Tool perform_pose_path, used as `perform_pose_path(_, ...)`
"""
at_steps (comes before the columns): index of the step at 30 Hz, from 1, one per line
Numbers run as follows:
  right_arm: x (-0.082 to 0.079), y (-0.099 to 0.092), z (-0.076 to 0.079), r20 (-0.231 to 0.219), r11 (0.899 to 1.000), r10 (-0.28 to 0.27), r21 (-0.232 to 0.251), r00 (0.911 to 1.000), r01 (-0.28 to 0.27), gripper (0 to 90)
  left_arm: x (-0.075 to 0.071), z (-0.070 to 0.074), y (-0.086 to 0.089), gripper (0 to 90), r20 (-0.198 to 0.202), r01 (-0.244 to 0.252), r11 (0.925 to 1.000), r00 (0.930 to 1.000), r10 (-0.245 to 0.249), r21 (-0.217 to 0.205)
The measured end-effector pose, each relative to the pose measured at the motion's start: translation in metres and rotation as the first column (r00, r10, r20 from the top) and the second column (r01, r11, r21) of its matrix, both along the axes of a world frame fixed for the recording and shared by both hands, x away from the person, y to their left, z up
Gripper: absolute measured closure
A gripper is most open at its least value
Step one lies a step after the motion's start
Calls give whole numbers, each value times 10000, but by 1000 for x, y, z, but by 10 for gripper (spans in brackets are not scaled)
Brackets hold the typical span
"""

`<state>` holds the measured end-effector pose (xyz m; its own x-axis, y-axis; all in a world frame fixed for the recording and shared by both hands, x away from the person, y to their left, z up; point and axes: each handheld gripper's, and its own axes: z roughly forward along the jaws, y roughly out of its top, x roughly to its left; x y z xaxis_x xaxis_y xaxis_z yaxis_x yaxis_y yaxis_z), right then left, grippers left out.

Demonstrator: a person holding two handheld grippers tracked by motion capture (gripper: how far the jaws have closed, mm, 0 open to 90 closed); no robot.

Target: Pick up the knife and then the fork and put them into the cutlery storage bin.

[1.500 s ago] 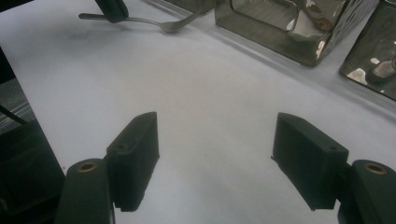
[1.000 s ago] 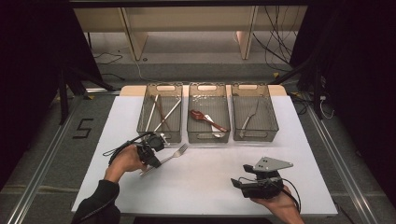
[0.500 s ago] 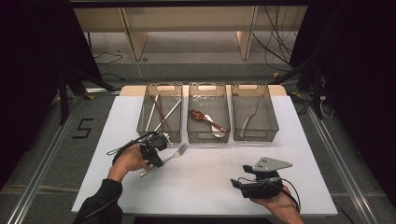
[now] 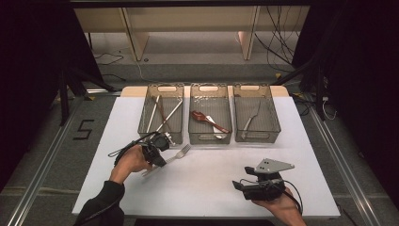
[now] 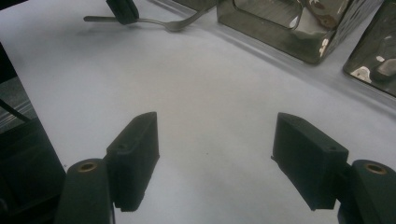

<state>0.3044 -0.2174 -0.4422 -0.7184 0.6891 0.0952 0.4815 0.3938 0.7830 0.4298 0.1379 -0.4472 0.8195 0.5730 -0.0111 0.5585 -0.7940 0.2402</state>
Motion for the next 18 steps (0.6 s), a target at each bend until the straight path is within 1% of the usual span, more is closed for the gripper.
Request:
perform_pose_path(2, 0, 0, 0, -3, 10000, 2, -3, 10000, -2, 321, -1, 4, -1, 827, 86, 90, 9997, 9999, -88, -205)
perform_pose_path(3, 0, 0, 0, 0, 10000, 9, -3, 10000, -9, 321, -2, 5, -2, 827, 123, 44, 9993, 9999, -39, -378)
perform_pose_path(4, 0, 0, 0, -3, 10000, 12, 2, 10000, -12, 321, -2, 7, -2, 827, 104, 101, 9988, 9999, -96, -488)
perform_pose_path(6, 0, 0, 0, 4, 10000, 10, -1, 10000, -10, 321, -4, 11, -3, 827, 205, 210, 9977, 9996, -197, -645)
perform_pose_path(7, 0, 0, 0, -2, 10000, 2, 6, 10000, -2, 321, -5, 12, -5, 827, 222, 147, 9965, 9997, -129, -829)
perform_pose_path(8, 0, 0, 0, 8, 10000, 3, 3, 10000, -3, 321, -6, 15, -6, 827, 252, 237, 9953, 9995, -214, -944)
perform_pose_path(10, 0, 0, 0, -3, 10000, -12, 25, 10000, 12, 321, -8, 22, -9, 827, 344, 421, 9904, 9987, -379, -1314)
perform_pose_path(12, 0, 0, 0, 6, 10000, -4, 19, 10000, 4, 321, -9, 29, -12, 827, 620, 411, 9869, 9976, -318, -1558)
perform_pose_path(14, 0, 0, 0, 8, 10000, -1, 25, 10000, 1, 321, -8, 34, -15, 827, 787, 423, 9796, 9965, -272, -1966)
perform_pose_path(15, 0, 0, 0, 5, 10000, -5, 28, 10000, 5, 321, -8, 37, -17, 826, 772, 421, 9737, 9967, -253, -2237)
perform_pose_path(16, 0, 0, 0, 10, 10000, -7, 35, 10000, 7, 321, -7, 39, -18, 827, 875, 420, 9719, 9959, -222, -2316)
perform_pose_path(17, 0, 0, 0, 7, 10000, -15, 44, 10000, 15, 321, -7, 41, -21, 826, 1030, 322, 9695, 9947, -72, -2430)
perform_pose_path(18, 0, 0, 0, -9, 10000, -31, 55, 10000, 31, 321, -6, 42, -23, 827, 1039, 277, 9679, 9946, -17, -2499)
